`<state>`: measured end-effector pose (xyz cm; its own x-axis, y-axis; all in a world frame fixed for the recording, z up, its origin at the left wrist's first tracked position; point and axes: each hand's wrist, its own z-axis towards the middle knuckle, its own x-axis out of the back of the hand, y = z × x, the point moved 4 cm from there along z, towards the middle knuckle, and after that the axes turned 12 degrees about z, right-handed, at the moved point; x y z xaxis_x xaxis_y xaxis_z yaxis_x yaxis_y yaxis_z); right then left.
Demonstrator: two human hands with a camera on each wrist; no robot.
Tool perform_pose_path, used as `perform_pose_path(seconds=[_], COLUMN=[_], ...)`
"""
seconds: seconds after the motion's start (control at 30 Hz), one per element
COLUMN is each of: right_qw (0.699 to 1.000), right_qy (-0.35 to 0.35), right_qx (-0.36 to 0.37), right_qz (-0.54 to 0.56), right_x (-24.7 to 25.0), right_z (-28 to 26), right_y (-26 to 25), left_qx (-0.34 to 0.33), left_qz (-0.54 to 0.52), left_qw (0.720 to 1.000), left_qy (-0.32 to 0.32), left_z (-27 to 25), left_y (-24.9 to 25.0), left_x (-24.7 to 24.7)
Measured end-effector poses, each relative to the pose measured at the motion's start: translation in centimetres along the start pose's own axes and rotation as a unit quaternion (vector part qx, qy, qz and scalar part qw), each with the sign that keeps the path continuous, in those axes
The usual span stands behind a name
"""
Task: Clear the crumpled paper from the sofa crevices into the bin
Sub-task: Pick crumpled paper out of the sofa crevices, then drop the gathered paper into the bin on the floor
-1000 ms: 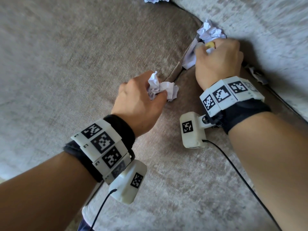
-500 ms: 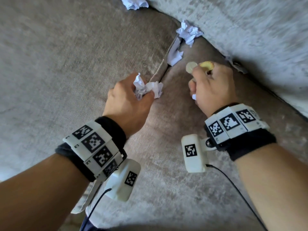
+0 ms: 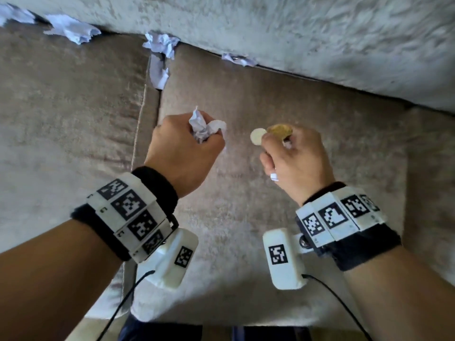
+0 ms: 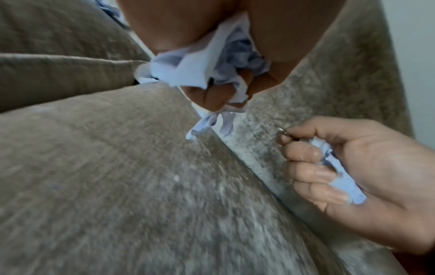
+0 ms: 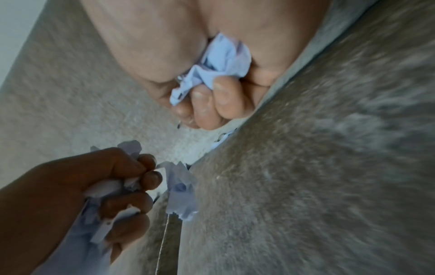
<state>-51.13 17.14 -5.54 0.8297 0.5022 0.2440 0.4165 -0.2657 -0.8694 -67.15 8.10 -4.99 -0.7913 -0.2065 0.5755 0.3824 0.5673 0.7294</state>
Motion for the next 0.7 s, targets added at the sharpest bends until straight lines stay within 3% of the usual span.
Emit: perform_pose_path(seconds=[0.27,0.4,0.7], right_qw=[0.999,0.996,0.976], right_qy=[0.025,0.061,0.198], right_qx=[-0.013,-0.007,-0.081], right_qz=[0.044,0.060,0.031], right_x=[7.3,11.2,30.2], right_z=[-8.3,-12.5,-28.3], right_y=[3.8,6.7,13.5], left_qx=[-0.068,-0.090,-0.121], left_qz=[0.063,0.102,0.139], left_qw=[0.993,0.987,0.966], left_qy=[-0.066,-0.084,-0.181], left_z=[-5.5,-9.3,-21.0], left_y=[4.6,6.7,17.3], left_x=[-4.2,-8.7,-23.1])
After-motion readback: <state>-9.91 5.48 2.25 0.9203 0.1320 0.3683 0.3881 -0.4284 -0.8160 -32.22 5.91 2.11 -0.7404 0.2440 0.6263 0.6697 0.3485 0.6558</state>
